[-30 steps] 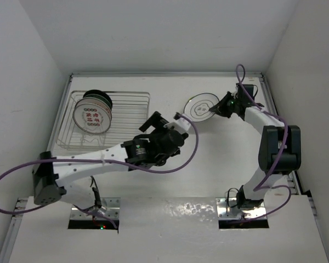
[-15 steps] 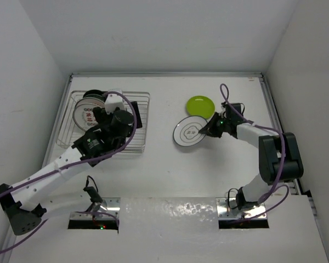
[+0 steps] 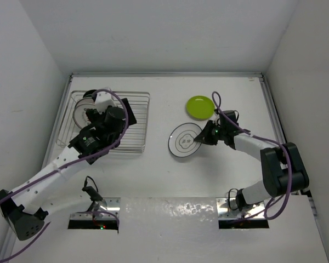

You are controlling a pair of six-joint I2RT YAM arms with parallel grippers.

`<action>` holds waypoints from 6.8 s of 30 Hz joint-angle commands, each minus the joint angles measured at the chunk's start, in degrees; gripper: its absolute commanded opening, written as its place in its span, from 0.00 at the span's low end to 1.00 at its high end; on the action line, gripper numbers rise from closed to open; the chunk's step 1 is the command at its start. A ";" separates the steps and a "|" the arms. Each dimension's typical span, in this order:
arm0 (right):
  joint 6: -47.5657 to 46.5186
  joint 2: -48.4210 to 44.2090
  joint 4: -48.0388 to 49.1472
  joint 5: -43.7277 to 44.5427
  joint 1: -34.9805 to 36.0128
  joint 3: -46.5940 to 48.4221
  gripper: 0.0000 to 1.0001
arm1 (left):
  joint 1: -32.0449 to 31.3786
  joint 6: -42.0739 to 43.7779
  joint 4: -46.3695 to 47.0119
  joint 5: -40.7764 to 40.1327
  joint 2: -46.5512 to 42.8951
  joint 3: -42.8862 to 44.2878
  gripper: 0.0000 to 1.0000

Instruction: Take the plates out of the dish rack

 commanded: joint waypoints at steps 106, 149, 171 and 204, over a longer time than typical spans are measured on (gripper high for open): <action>3.40 -14.51 -20.18 -4.15 -6.78 27.67 0.98 | -22.02 73.47 25.28 9.49 26.89 10.60 0.00; -13.12 -5.72 -14.36 1.19 -0.89 1.36 0.38 | 0.08 6.73 4.30 3.14 10.64 14.63 1.00; -20.42 -6.23 -29.76 23.44 8.87 15.00 0.99 | 34.97 -9.46 10.18 27.07 17.84 12.61 1.00; -24.03 -13.45 -30.72 21.42 8.95 12.89 0.99 | 45.01 -25.02 7.38 24.70 35.78 17.53 0.02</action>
